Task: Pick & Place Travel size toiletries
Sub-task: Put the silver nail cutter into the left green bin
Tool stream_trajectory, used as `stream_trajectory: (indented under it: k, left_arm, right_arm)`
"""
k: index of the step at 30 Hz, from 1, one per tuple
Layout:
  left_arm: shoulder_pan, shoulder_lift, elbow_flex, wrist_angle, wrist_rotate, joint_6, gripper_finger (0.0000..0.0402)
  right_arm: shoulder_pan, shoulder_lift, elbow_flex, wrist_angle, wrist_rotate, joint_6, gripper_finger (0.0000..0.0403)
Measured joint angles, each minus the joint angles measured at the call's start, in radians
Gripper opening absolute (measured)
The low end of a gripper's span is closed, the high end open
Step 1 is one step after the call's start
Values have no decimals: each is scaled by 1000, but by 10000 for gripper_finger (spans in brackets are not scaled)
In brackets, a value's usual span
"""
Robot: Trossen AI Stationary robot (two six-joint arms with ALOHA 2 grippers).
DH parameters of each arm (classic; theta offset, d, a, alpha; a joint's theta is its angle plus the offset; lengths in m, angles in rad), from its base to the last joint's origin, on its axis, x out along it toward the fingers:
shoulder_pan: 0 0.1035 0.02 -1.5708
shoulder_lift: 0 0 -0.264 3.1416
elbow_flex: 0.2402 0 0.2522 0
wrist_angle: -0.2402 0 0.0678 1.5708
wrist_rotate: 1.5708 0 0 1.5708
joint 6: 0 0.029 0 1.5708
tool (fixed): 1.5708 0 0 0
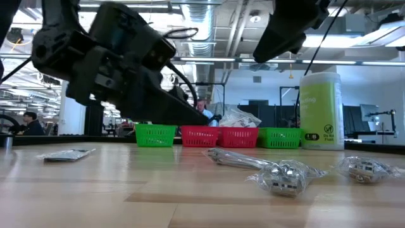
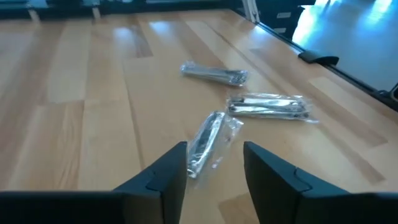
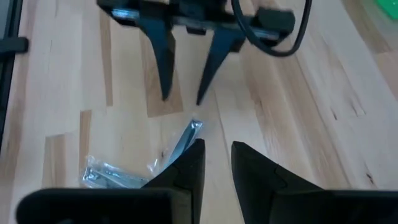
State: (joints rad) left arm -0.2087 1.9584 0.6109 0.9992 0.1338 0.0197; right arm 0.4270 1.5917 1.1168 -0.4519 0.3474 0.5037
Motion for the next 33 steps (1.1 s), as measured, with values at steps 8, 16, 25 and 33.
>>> stream_trajectory:
  k: [8,16,25,33]
  left_arm:
    - [30,73,73,-48,78,7,155]
    - [31,80,81,-77,73,10,157]
    - [35,80,164,-244,48,59,159]
    - [47,101,162,-250,81,58,159]
  right_arm:
    - [6,0,0,3,3,20,71]
    - [5,0,0,2,6,15,71]
    - [5,0,0,0,20,13,71]
    - [5,0,0,-5,20,11,71]
